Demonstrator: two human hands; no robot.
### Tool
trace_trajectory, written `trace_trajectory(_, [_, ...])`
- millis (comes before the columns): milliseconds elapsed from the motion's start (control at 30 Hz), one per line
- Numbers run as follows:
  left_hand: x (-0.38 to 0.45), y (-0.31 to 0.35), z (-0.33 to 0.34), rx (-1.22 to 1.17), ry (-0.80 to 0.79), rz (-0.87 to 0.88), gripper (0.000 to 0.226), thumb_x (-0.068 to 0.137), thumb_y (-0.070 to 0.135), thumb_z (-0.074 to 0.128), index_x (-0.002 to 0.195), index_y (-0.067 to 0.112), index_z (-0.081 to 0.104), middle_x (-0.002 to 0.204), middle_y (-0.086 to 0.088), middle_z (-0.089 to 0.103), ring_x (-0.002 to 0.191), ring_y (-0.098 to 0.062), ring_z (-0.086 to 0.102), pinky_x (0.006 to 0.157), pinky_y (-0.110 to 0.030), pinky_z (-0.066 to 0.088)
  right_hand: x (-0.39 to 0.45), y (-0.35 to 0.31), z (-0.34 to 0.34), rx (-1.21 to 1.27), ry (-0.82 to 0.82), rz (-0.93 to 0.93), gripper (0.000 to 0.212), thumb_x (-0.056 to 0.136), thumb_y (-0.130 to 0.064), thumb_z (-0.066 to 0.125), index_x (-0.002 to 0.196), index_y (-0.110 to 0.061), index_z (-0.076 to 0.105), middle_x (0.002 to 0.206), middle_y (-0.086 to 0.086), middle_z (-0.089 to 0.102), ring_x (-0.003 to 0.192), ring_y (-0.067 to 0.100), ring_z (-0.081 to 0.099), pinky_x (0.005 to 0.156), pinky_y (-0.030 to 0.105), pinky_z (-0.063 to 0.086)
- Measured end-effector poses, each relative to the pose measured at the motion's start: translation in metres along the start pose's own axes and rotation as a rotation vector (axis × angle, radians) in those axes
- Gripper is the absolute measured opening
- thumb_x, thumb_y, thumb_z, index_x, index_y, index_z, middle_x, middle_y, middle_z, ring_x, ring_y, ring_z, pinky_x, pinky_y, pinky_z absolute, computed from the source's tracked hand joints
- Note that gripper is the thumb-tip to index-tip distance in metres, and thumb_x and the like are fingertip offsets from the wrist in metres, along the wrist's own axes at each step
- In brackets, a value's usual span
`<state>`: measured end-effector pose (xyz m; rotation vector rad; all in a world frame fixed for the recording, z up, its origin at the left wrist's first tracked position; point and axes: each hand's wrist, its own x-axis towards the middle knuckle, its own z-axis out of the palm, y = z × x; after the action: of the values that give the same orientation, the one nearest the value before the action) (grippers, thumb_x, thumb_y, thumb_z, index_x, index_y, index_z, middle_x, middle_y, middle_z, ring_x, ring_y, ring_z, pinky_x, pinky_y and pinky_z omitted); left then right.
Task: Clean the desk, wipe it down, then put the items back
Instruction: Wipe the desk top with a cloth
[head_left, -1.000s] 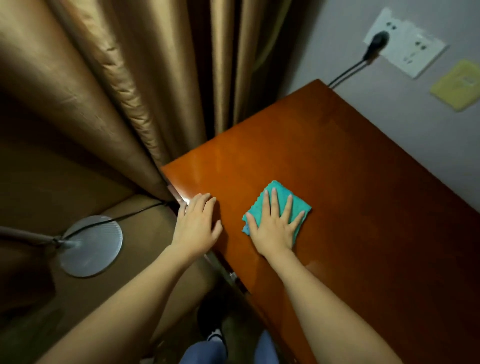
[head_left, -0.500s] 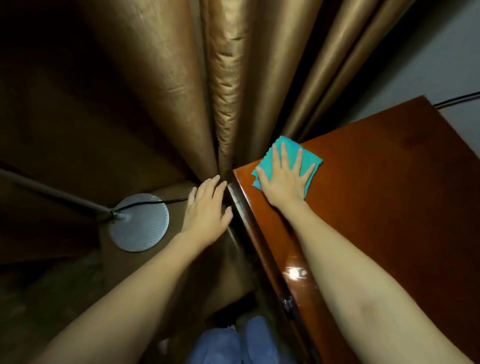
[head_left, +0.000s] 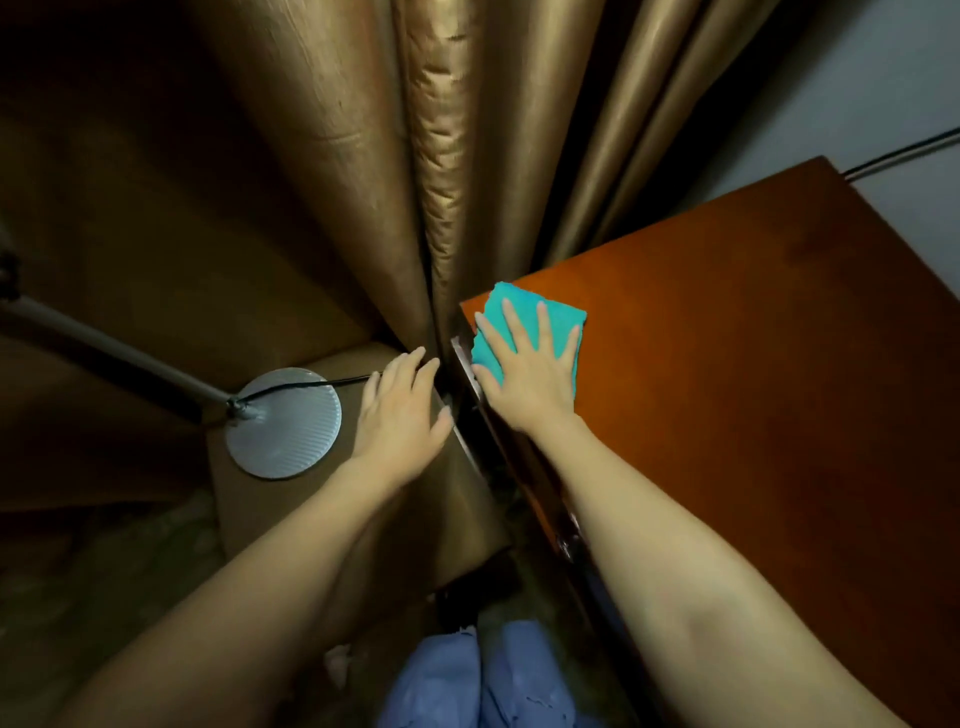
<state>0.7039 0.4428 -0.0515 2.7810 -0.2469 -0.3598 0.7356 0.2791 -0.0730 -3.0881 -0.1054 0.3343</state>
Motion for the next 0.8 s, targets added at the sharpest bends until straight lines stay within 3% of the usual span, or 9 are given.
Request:
trace_trajectory(400, [-0.091, 0.121, 0.042, 0.040, 0.028, 0.246, 0.059, 0.091, 0.036, 0.051, 0.143, 0.015, 0.034, 0.152, -0.005, 0.029, 0.141, -0.021, 0.023, 0.116, -0.044, 0.020, -0.198, 0.063, 0.037, 0.100, -0.036, 0.255, 0.068, 0.094, -0.062, 0.023, 0.149, -0.038, -0.009, 0.159, -0.007, -0.013, 0.145, 0.030, -0.015, 0.107, 0.065, -0.013])
trace_trajectory(800, [-0.280, 0.263, 0.147, 0.173, -0.161, 0.522, 0.058, 0.094, 0.037, 0.046, 0.145, 0.017, 0.029, 0.154, -0.003, 0.024, 0.143, -0.020, 0.017, 0.115, -0.042, 0.015, -0.489, 0.173, 0.097, 0.255, 0.041, 0.653, 0.067, 0.092, -0.067, 0.021, 0.149, -0.041, -0.004, 0.159, -0.009, -0.009, 0.145, 0.028, -0.016, 0.108, 0.063, -0.012])
